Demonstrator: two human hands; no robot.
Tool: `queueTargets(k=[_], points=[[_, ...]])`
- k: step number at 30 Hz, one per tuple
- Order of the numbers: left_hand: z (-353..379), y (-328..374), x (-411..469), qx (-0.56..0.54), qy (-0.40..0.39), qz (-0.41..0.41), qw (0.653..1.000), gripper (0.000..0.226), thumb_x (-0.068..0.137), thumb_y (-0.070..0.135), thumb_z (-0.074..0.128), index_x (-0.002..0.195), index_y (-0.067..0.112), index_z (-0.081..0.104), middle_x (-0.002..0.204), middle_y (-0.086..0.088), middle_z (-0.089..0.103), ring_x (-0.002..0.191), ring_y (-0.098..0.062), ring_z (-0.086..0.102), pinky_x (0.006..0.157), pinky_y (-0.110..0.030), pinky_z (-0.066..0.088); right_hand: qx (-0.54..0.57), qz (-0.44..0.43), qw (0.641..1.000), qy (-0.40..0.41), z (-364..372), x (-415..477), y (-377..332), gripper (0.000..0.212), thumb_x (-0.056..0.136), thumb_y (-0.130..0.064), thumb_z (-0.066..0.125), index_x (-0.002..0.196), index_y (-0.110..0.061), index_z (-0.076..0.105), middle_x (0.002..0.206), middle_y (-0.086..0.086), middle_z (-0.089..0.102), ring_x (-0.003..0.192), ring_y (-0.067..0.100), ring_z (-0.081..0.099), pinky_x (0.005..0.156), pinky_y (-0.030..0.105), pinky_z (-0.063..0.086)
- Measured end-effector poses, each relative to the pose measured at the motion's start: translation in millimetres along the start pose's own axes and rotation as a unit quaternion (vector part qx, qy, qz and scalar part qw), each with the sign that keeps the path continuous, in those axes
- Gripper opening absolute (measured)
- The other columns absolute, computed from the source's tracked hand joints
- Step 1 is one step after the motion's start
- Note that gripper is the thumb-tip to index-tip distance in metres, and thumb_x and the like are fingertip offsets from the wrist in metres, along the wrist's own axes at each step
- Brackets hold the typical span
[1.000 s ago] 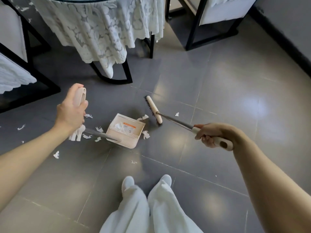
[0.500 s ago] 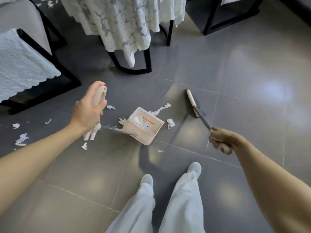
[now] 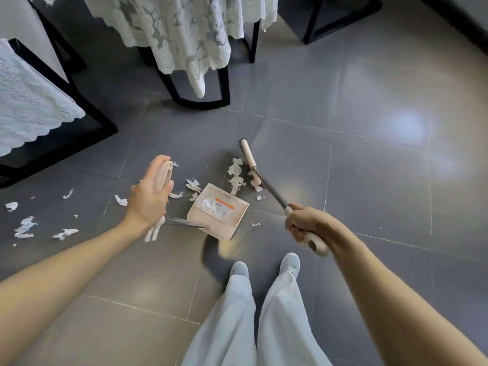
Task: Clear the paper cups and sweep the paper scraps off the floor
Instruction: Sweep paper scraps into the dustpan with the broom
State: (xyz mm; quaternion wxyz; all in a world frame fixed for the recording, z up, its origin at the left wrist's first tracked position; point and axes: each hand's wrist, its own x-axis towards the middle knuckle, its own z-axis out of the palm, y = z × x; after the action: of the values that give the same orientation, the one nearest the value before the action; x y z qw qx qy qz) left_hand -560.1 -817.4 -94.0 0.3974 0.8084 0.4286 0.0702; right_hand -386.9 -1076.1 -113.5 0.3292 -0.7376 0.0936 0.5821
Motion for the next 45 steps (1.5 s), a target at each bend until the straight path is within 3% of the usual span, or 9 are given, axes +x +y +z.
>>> queueTargets(k=[2,7,10,13,17,26,29,38,45], points=[[1.1,-2.6,-0.5,-0.003,-0.004,-0.002,1.000,0.042,0.095,0.014,0.052,0.120,0.046,0.044,0.060,-0.002,0.051,0.051,-0.028,0.048,0.060,-0.040,0.048,0.043,0.001,0.999,0.006,-7.7,-10.8,-6.6,0.056,0.093,0.010,0.034,0.141,-0.021,0.038,0.035,-0.002,0.037,0.024,0.006,0.028,0.031,0.010,0.027],[4.2,-11.7,-8.3,-0.020,-0.010,-0.010,1.000,0.039,0.096,0.013,0.050,0.120,0.042,0.046,0.062,0.000,0.051,0.047,-0.025,0.045,0.054,-0.032,0.043,0.057,-0.014,0.998,0.018,-23.1,-16.3,-24.3,0.056,0.092,0.012,0.037,0.131,-0.028,0.041,0.050,0.000,0.036,0.026,0.007,0.028,0.030,0.011,0.027],[11.9,-11.9,-7.4,-0.033,0.009,-0.020,0.999,0.039,0.095,0.012,0.049,0.117,0.044,0.046,0.066,0.003,0.051,0.047,-0.023,0.045,0.050,-0.032,0.044,-0.038,-0.043,0.998,0.033,-25.5,2.7,-38.2,0.048,0.094,0.004,0.037,0.135,-0.020,0.044,0.054,0.003,0.038,0.034,0.012,0.032,0.034,0.015,0.031],[18.8,-8.0,5.3,-0.040,0.024,-0.022,0.999,0.047,0.094,0.012,0.048,0.108,0.056,0.043,0.070,0.007,0.052,0.051,-0.023,0.047,0.057,-0.042,0.047,-0.186,-0.065,0.979,0.042,-20.9,24.0,-47.0,0.039,0.088,-0.002,0.039,0.122,-0.017,0.051,0.050,0.006,0.046,0.040,0.020,0.040,0.043,0.024,0.037],[23.3,1.8,36.2,-0.029,0.022,0.000,0.999,0.042,0.094,0.012,0.047,0.122,0.043,0.041,0.068,0.005,0.049,0.057,-0.031,0.046,0.059,-0.045,0.048,-0.346,-0.051,0.936,0.037,-3.1,40.8,-50.8,0.071,0.080,-0.004,0.034,0.145,-0.034,0.032,0.058,0.008,0.056,0.048,0.023,0.051,0.053,0.026,0.045],[19.4,4.9,60.4,0.004,0.012,0.026,1.000,0.039,0.094,0.015,0.047,0.122,0.041,0.041,0.072,0.002,0.051,0.066,-0.039,0.053,0.066,-0.050,0.053,-0.251,0.009,0.961,-0.115,5.8,-9.6,-47.9,0.070,0.091,0.004,0.034,0.146,-0.038,0.031,0.051,0.001,0.041,0.034,0.009,0.032,0.035,0.015,0.031],[14.3,0.0,57.5,0.012,0.010,0.029,0.999,0.038,0.094,0.015,0.045,0.120,0.041,0.040,0.074,-0.003,0.051,0.062,-0.039,0.051,0.064,-0.051,0.053,-0.197,0.019,0.974,-0.107,-10.2,-27.4,-48.4,0.073,0.090,0.007,0.037,0.146,-0.039,0.030,0.039,-0.004,0.038,0.032,0.009,0.030,0.034,0.014,0.030],[8.0,-5.9,29.3,0.032,-0.048,0.075,0.996,0.039,0.097,0.017,0.047,0.128,0.040,0.040,0.071,-0.003,0.051,0.066,-0.035,0.052,0.062,-0.047,0.049,-0.135,-0.014,0.991,-0.015,-24.4,-60.9,-9.2,0.076,0.087,0.008,0.039,0.147,-0.038,0.032,0.046,0.001,0.039,0.033,0.011,0.032,0.035,0.016,0.030],[16.5,-3.2,20.1,0.042,-0.078,0.078,0.993,0.045,0.095,0.017,0.048,0.125,0.049,0.039,0.072,-0.001,0.051,0.076,-0.041,0.054,0.069,-0.049,0.053,-0.261,-0.016,0.964,0.048,-2.4,-35.2,26.1,0.077,0.082,-0.002,0.037,0.150,-0.035,0.024,0.054,0.008,0.056,0.035,0.017,0.048,0.048,0.025,0.043]])
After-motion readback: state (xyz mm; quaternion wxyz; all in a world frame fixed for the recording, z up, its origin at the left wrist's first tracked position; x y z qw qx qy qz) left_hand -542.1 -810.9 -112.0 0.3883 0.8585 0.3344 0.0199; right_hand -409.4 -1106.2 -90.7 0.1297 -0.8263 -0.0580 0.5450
